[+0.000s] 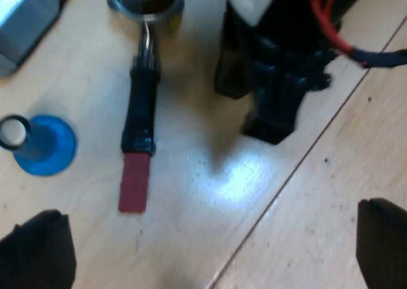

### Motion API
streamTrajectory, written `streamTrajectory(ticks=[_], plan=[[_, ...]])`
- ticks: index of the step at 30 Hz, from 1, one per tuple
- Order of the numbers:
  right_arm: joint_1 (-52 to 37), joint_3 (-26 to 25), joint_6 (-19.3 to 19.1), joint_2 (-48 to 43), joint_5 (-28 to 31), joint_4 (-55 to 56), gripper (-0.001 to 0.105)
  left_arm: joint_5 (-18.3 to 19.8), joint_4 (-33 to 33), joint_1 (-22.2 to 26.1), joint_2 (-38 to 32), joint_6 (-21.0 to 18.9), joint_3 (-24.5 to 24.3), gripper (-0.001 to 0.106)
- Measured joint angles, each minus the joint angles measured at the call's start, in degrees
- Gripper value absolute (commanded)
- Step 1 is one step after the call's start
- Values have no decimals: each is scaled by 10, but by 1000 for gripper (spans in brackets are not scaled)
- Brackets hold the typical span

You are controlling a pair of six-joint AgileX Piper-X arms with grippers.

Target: Put the handle in the coffee machine

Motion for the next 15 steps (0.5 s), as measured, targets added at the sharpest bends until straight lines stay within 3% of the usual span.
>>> streamTrajectory(ticks=[4, 8, 9, 10, 11, 12, 15], plan=[[0, 0, -20, -47, 47, 25, 0, -11, -15, 0, -19, 0, -11, 91], [0, 0, -22, -53, 53, 29, 6, -18, -28, 0, -33, 0, -12, 91], [0, 0, -22, -54, 55, 30, 23, -19, -29, 0, -35, 0, -12, 91], [0, 0, -23, -55, 55, 31, 32, -24, -48, 0, -54, -2, -12, 91], [-2, 0, -24, -60, 63, 34, 60, -24, -62, 0, -63, -6, -12, 91], [-16, 0, -18, -78, 61, 36, 80, -24, -75, 0, -67, -7, -12, 91], [-22, -1, -16, -85, 60, 37, 84, -24, -101, 0, -69, -9, -9, 91]])
